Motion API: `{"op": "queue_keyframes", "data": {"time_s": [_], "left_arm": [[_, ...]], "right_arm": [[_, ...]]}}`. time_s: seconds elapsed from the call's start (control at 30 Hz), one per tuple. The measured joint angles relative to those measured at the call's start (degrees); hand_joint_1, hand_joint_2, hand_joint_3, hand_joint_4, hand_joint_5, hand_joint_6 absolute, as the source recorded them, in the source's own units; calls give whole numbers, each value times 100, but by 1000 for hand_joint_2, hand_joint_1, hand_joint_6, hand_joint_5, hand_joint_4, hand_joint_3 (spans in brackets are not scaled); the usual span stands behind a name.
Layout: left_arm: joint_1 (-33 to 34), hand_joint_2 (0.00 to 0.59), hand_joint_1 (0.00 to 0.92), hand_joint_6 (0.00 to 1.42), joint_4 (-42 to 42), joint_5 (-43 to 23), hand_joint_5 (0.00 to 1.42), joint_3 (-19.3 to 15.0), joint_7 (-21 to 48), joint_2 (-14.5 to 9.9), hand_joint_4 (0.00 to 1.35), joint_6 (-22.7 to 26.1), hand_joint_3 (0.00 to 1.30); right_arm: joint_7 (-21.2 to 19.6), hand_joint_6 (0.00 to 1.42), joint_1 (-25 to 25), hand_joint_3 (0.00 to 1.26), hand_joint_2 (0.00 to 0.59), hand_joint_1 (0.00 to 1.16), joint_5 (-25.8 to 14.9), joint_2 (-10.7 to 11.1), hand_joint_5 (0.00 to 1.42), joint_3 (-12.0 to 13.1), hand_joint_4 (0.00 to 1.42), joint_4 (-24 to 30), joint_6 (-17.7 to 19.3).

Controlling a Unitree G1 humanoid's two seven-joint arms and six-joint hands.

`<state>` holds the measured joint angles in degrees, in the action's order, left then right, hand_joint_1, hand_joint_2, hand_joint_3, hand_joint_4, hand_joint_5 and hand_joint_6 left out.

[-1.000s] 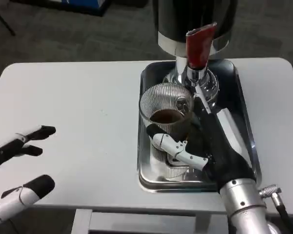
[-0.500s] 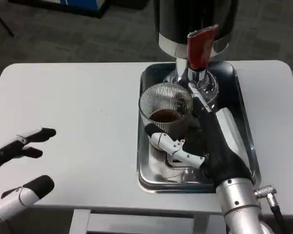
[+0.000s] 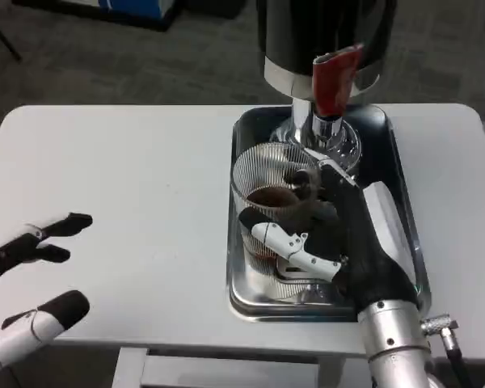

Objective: Grasp the cup under the faucet to collect the drink, then remove the cup.

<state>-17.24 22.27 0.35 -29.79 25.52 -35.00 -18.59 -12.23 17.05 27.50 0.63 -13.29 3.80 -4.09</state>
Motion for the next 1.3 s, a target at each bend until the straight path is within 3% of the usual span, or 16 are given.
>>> {"op": "queue_keyframes", "data": {"time_s": [1.0, 1.3], "left_arm": [[290, 101, 16, 221, -397, -20, 266, 68, 49, -117, 164, -26, 205], [480, 103, 8, 225, -491, -19, 266, 153, 49, -228, 173, -37, 205]], "right_arm": [[-707, 1287, -313, 681, 217, 740, 38, 3, 998, 192, 848, -151, 645], [-764, 1422, -538, 797, 208, 753, 42, 158, 1142, 396, 964, -60, 907]]}}
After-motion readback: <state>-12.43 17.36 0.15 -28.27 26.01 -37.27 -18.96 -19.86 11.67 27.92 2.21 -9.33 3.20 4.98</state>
